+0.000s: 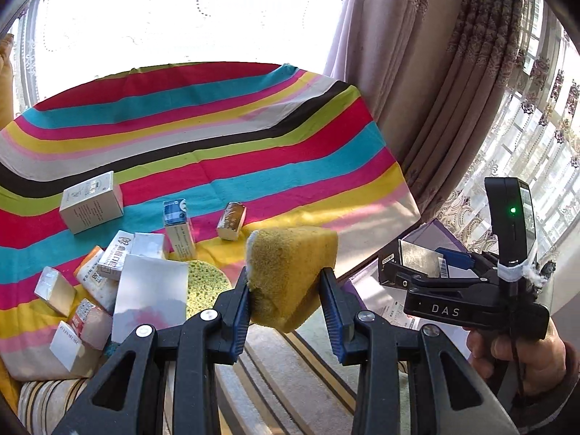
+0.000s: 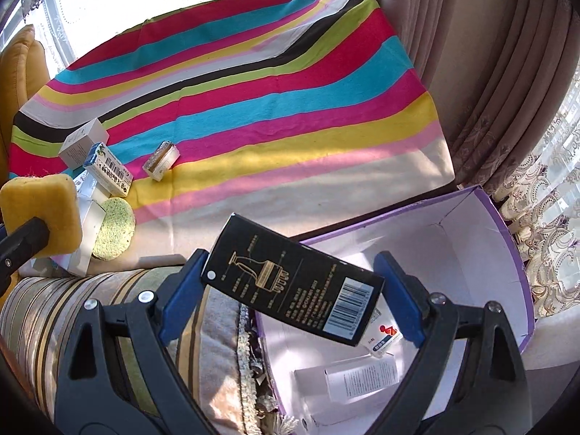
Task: Organize objects
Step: 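Carry the yellow sponge and black box over the purple box, then open both tools to drop the sponge and black box into the purple box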
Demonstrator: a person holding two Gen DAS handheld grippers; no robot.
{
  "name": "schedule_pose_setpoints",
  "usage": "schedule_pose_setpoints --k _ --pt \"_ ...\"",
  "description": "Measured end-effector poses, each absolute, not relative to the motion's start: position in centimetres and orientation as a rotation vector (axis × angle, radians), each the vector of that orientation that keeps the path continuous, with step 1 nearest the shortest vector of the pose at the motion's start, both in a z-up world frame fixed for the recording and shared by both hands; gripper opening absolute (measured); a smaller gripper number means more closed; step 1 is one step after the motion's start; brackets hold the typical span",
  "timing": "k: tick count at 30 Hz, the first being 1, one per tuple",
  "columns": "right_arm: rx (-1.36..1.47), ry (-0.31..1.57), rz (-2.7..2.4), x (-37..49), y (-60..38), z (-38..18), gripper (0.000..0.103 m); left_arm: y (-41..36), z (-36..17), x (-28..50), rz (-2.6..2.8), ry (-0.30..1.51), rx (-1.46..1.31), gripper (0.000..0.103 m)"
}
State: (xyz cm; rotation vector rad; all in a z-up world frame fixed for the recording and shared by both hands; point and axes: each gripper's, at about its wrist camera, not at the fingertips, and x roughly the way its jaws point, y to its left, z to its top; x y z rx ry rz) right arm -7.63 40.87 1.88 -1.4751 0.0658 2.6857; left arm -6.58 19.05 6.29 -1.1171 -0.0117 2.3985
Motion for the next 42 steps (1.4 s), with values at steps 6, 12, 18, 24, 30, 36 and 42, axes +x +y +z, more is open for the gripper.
schedule_pose_setpoints --k 6,12,18,24,30,36,42 --pt "-1.417 0.101 2.628 -5.8 45.1 2.3 0.092 23.5 6.1 -5.4 2.279 0.028 -1.116 0.037" --pt "-1.359 0.150 2.600 -4.4 48.4 2.8 0.092 26.8 5.8 -4.5 2.185 0.048 -1.122 0.038" --pt "-1.304 0.179 2.570 -3.8 50.0 3.2 0.096 29.1 5.5 -4.1 2.100 0.053 -1.116 0.056" --pt "-1.266 0.144 2.580 -3.8 50.0 3.7 0.100 28.6 5.7 -4.0 2.106 0.029 -1.114 0.067" --pt "-1.266 0.108 2.602 -3.9 48.9 4.0 0.100 27.6 5.8 -4.2 2.126 -0.005 -1.118 0.067" --pt "-1.269 0.074 2.625 -3.9 47.4 4.5 0.100 25.9 6.2 -4.3 2.161 -0.029 -1.113 0.067" --pt "-1.275 0.042 2.649 -4.0 45.9 5.0 0.100 23.6 6.3 -4.6 2.196 -0.089 -1.117 0.067"
